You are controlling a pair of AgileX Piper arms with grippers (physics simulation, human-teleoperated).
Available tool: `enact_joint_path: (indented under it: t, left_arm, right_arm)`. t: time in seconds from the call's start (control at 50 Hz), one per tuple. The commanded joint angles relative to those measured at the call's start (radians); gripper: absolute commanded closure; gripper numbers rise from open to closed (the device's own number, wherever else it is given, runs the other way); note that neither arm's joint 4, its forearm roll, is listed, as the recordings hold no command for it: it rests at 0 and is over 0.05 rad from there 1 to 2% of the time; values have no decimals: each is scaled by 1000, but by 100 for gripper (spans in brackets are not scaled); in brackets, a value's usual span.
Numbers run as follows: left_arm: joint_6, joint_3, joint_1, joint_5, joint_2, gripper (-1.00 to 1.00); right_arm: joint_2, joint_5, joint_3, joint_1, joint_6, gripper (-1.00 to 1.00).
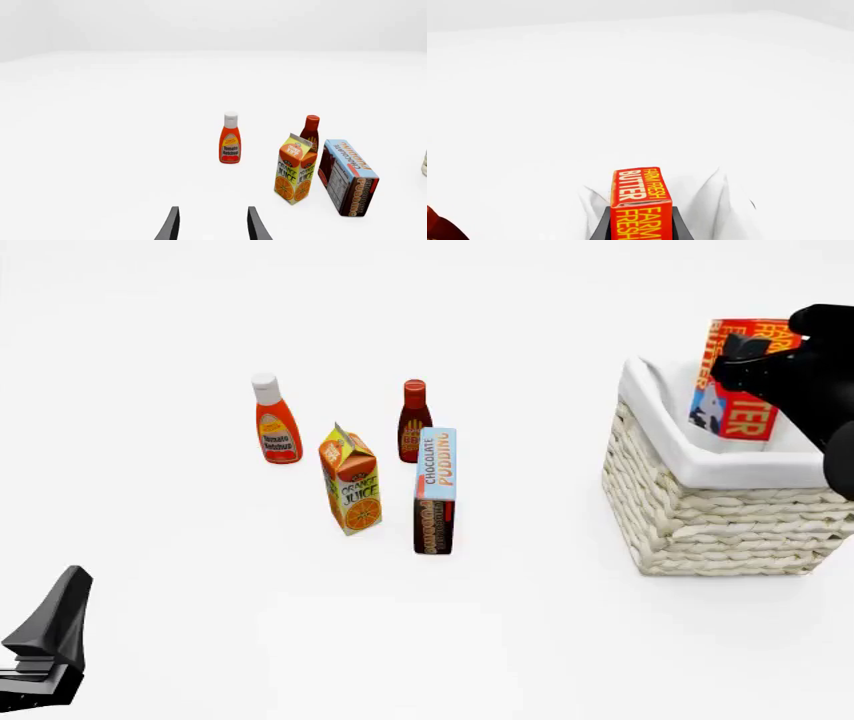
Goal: Pick the butter and place it in the basket.
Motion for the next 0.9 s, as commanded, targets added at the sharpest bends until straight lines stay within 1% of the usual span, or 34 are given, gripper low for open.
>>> enact_joint_path:
  t: [0.02, 0.62, 0.9]
  left_arm:
    - [0, 0, 0, 0, 0, -100]
    - [0, 0, 0, 0, 0, -100]
    - [0, 0, 0, 0, 0, -100]
  right_arm:
    - [-7, -5, -19, 1, 21, 100]
    - [16, -17, -24, 0, 21, 100]
    - [25, -23, -27, -18, 20, 100]
